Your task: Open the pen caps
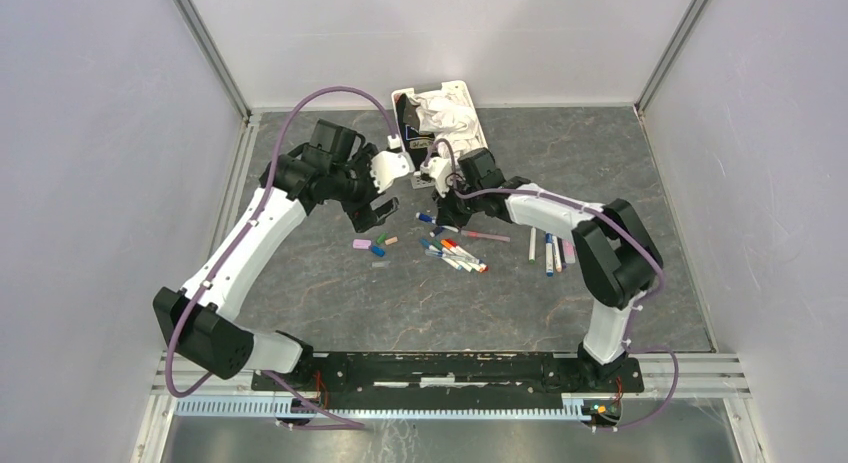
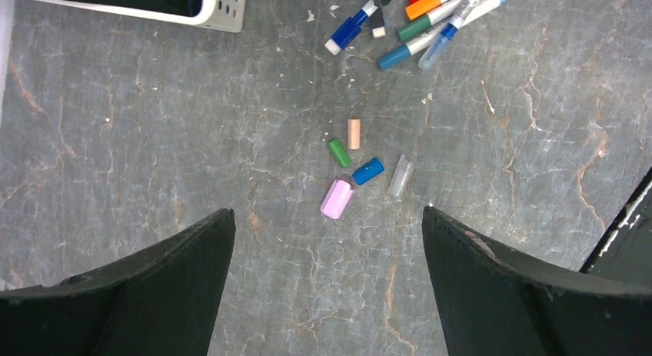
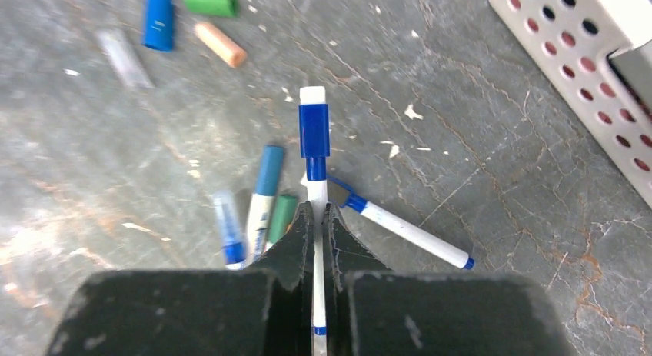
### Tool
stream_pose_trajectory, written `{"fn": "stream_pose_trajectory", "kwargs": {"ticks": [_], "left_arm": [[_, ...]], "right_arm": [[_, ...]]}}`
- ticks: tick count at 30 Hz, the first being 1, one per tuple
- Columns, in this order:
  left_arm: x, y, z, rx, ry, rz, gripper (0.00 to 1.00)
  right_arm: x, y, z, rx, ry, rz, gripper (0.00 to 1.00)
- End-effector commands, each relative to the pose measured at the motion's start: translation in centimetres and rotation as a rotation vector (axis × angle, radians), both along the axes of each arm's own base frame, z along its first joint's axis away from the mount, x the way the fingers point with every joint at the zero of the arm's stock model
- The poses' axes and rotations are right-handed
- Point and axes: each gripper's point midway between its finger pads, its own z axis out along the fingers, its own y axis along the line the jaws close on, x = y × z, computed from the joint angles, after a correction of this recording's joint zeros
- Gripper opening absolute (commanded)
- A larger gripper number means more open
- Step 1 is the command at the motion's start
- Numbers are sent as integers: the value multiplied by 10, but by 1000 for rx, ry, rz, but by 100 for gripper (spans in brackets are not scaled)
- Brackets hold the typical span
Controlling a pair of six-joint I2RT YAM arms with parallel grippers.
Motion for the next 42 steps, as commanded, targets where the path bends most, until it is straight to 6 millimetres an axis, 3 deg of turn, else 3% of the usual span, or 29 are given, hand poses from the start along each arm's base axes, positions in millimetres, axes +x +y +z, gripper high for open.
{"fn": "stream_pose_trajectory", "kwargs": {"ticks": [1,7,13,18,25,28,31,34,36,39,42], "left_arm": [[-14,-6,-10,-2,14,-118,95],[-31,-19,-25,-29,12,-282,98],[-27,-36,-34,-23,-19,-346,98],[-31,-48,-39,-37,-8,-391,95],[-44,-51,-57,-9,23,-443,83],[-45,-50,-59,-2,20,-453,72],[-47,-51,-56,-6,14,-468,54],[-48,-51,-53,-7,10,-486,27],[-49,-52,-51,-7,7,-493,4],[-50,-53,-49,-4,10,-501,2],[-51,-53,-46,-3,11,-507,2]], "right_arm": [[-16,21,65,205,-39,60,0],[-55,31,92,354,57,155,0],[-84,43,114,444,121,267,0],[-96,47,119,475,154,322,0],[-104,52,127,523,180,359,0],[-107,54,131,548,195,370,0],[-109,55,135,564,202,378,0],[-111,55,135,575,216,382,0],[-115,57,132,576,234,387,9],[-121,60,125,565,266,399,28],[-122,60,117,546,293,396,33]]}}
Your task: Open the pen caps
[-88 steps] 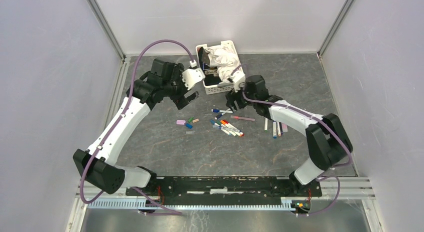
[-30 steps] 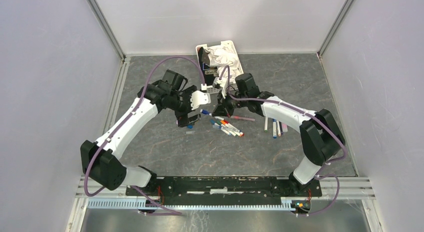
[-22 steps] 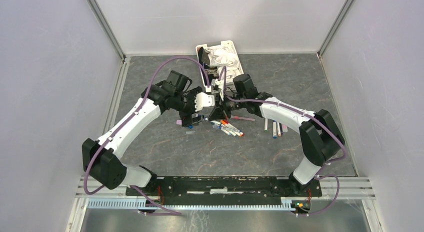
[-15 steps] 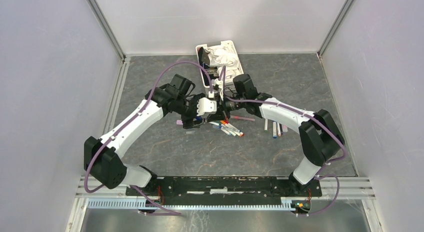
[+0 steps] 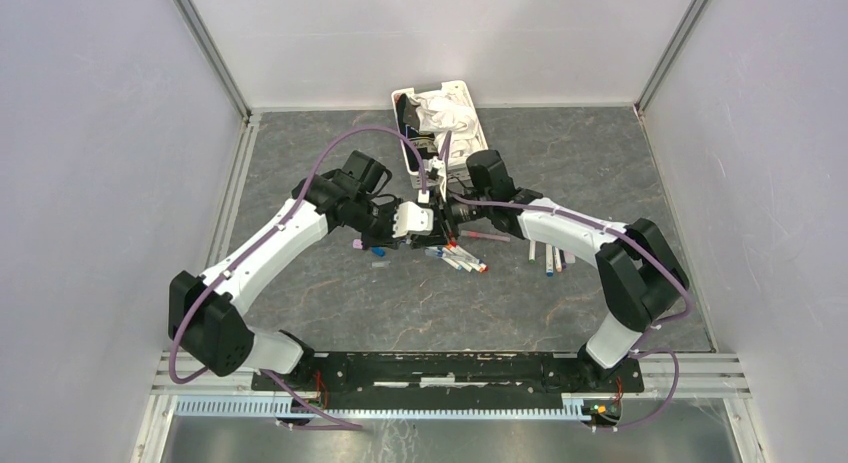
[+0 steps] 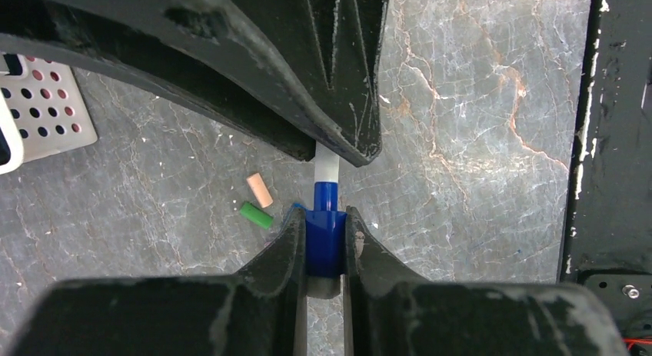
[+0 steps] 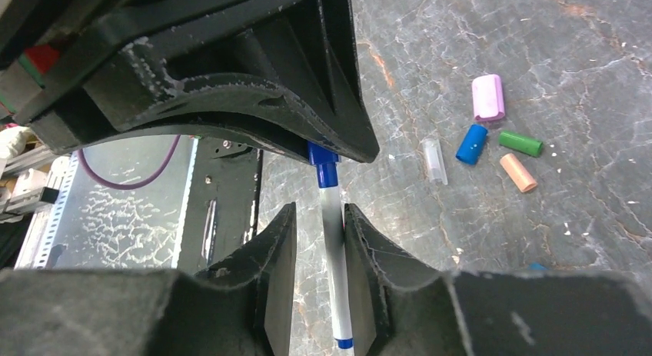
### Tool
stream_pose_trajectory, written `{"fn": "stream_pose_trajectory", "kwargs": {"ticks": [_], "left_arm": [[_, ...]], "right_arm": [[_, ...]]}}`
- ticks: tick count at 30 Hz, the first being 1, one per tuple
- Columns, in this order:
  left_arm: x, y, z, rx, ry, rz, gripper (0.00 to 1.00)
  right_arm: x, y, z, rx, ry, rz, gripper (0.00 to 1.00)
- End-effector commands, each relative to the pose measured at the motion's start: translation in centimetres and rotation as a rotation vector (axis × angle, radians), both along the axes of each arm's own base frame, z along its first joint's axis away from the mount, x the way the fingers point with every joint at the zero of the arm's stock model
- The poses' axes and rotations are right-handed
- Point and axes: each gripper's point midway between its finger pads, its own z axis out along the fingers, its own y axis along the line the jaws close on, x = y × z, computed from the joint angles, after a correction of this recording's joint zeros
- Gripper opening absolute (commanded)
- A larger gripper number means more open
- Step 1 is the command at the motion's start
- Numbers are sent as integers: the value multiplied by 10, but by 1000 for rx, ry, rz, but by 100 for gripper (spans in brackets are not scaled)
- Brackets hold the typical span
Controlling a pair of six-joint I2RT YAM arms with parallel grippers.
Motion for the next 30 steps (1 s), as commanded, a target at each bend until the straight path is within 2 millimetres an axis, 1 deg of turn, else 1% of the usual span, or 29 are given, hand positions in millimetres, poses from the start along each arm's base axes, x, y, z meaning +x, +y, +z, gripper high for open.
{"fn": "stream_pose_trajectory", "kwargs": {"ticks": [1,3,4,6,7,10,12,15,17,20,22,24,27,30], "left_arm": [[4,-11,20,-48,-59,-66,2],[3,-10,22,-46,-64,-75,2],[3,-10,22,-42,-67,-81,2],[3,-8,23,-33,-69,-85,2],[3,-7,24,-29,-74,-85,2],[4,-7,26,-26,-82,-88,2],[3,-6,25,-19,-80,-95,2],[8,3,20,27,-98,-93,2],[17,18,16,62,-119,-76,2],[36,44,13,113,-140,-39,2],[45,59,11,148,-144,-24,2],[50,70,7,183,-154,-18,2],[54,79,-1,230,-176,-19,2],[54,80,-8,239,-167,-20,2]], "right_arm": [[-10,5,3,20,11,55,33],[-10,5,-1,7,20,59,32],[-10,5,-3,0,21,60,30],[-9,4,-5,-11,22,55,20],[-10,4,-7,-14,27,59,18],[-14,2,-8,-12,33,71,17],[-13,0,-9,-19,22,58,0],[-13,-8,-9,-42,8,36,0],[-11,-18,-13,-73,3,-6,0],[-7,-39,-28,-134,6,-60,0],[-5,-52,-38,-171,15,-93,0],[-1,-63,-46,-200,23,-135,0],[4,-74,-53,-226,28,-182,0],[8,-85,-56,-240,33,-223,0]]}}
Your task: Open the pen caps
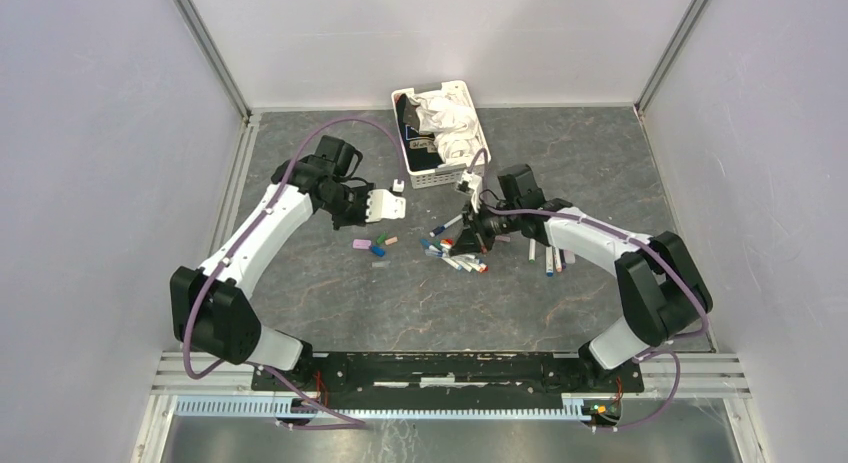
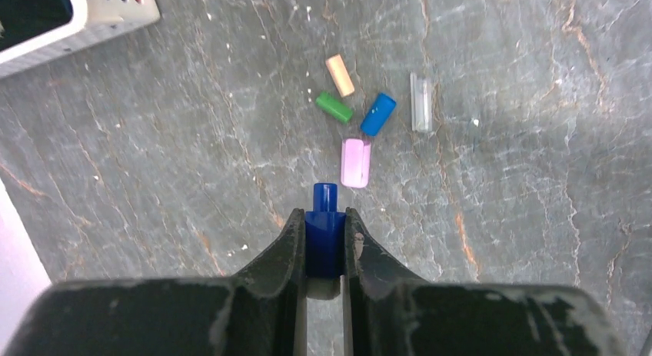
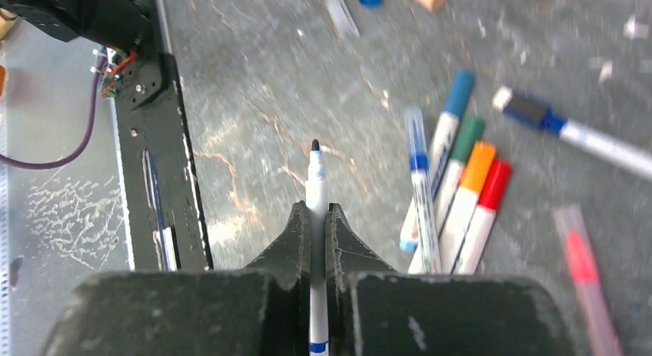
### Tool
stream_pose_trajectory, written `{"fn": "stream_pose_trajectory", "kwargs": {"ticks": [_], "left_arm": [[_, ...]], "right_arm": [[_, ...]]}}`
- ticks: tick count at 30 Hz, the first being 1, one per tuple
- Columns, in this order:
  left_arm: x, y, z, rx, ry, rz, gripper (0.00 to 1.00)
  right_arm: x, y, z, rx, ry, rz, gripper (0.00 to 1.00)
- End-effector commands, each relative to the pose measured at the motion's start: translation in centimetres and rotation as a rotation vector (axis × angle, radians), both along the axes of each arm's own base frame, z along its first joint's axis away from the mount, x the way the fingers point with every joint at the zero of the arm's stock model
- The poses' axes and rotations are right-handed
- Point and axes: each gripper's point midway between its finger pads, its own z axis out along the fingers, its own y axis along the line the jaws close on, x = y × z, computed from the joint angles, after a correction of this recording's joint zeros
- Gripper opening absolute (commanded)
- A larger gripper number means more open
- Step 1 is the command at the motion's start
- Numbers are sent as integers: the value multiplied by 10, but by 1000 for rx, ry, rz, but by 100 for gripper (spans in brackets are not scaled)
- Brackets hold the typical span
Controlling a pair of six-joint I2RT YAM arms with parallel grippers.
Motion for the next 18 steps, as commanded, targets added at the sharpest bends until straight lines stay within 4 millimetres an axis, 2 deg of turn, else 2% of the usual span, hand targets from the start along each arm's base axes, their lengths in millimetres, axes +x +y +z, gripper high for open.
{"fn": "stream_pose_trajectory", "kwargs": {"ticks": [1,3,5,7,10,14,18], "left_arm": [[2,13,-8,91,-28,-25,2],[4,6,-11,49,-17,-6,2],[4,-7,-16,-19,17,25,2],[5,-20,-25,-68,59,63,2],[4,-32,-50,-96,112,111,2],[6,-34,-86,-48,127,156,3],[11,-33,-108,-13,167,214,9]], "right_arm": [[2,-22,-6,-55,12,-69,0],[14,-33,-1,-54,-3,-143,0],[36,-53,-1,-94,-19,-297,0],[60,-84,-8,-173,-39,-492,0],[78,-132,-18,-234,-44,-735,0],[83,-192,-33,-334,-55,-992,0],[81,-223,-45,-391,-65,-1129,0]]}}
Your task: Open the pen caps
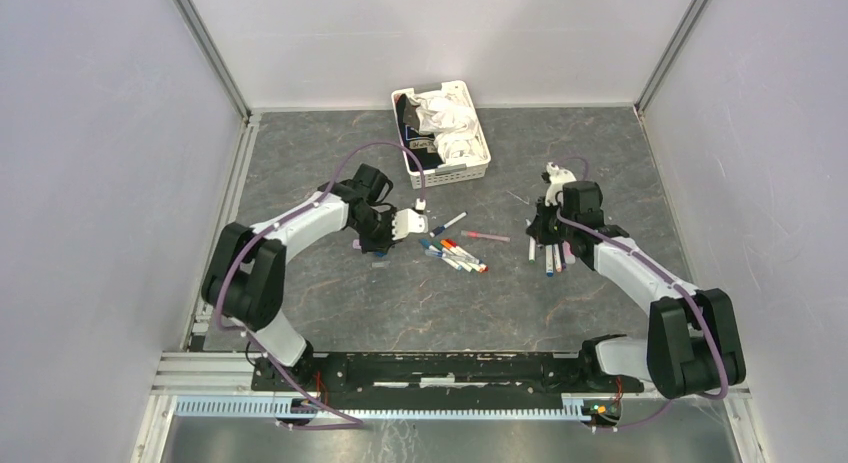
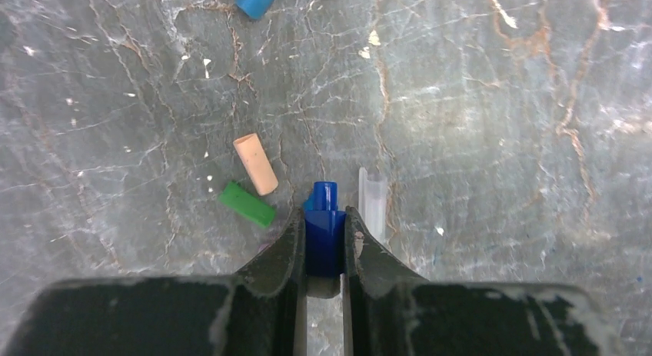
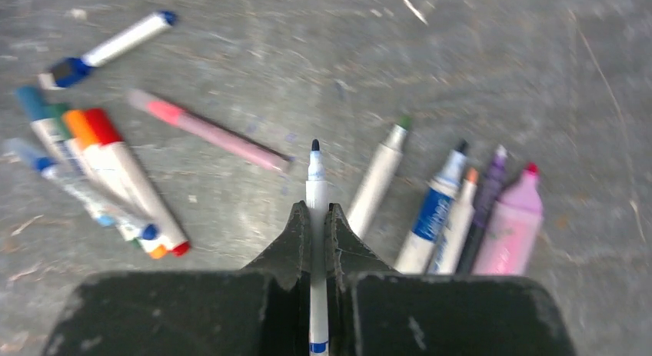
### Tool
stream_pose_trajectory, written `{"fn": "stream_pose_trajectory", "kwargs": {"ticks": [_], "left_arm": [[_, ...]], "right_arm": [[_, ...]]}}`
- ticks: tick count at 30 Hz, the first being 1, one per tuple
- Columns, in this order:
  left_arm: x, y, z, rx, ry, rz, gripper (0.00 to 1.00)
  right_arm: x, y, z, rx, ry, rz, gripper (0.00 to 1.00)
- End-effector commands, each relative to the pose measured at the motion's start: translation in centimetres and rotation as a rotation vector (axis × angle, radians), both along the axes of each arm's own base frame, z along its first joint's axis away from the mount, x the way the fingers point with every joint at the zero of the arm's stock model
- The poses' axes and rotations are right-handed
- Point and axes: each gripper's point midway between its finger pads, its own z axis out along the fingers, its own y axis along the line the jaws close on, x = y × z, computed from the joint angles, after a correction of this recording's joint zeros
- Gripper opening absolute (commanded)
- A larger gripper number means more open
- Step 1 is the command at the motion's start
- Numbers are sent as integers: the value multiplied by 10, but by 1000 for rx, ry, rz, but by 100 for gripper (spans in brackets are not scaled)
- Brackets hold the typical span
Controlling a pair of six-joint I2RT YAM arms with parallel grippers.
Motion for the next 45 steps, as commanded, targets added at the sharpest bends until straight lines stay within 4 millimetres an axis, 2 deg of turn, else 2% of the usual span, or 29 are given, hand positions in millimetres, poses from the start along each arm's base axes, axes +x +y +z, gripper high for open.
{"fn": "stream_pose_trajectory", "kwargs": {"ticks": [1,3,5,6,10,11,12,19,27,28,30,35,37,39,42,45], "left_arm": [[22,-7,-9,-9,-18,112,12],[24,-7,-11,-3,-14,124,17],[25,-7,-10,-5,-15,131,28],[26,-8,-8,-8,-19,135,36],[29,-10,5,-29,-34,148,49],[29,-11,9,-34,-35,150,67],[29,-12,15,-41,-36,155,71],[42,-17,64,-92,-89,216,75],[61,-20,133,-176,-196,335,81],[63,-19,140,-184,-211,349,94],[66,-17,149,-192,-227,366,100],[68,-14,162,-197,-223,405,100],[71,-12,166,-197,-231,430,100],[75,-9,174,-202,-250,454,100],[79,-2,187,-232,-271,478,100],[78,2,196,-253,-283,489,100]], "right_arm": [[9,-40,-5,-93,-45,-223,0],[7,-51,-13,-127,-34,-267,0],[6,-59,-19,-139,-33,-296,0],[5,-61,-22,-143,-31,-304,0],[6,-63,-29,-150,-19,-307,0],[6,-63,-30,-150,-16,-306,2],[7,-62,-30,-146,-14,-304,4],[13,-53,-27,-104,-23,-302,13],[18,-44,-30,-99,-11,-279,29],[18,-43,-30,-100,-10,-275,31],[18,-43,-30,-102,-8,-272,32],[22,-39,-15,-102,-56,-265,32],[26,-30,-5,-119,-89,-231,32],[33,-11,8,-122,-132,-156,35],[42,30,24,-109,-183,35,39],[49,71,29,-120,-204,240,41]]}}
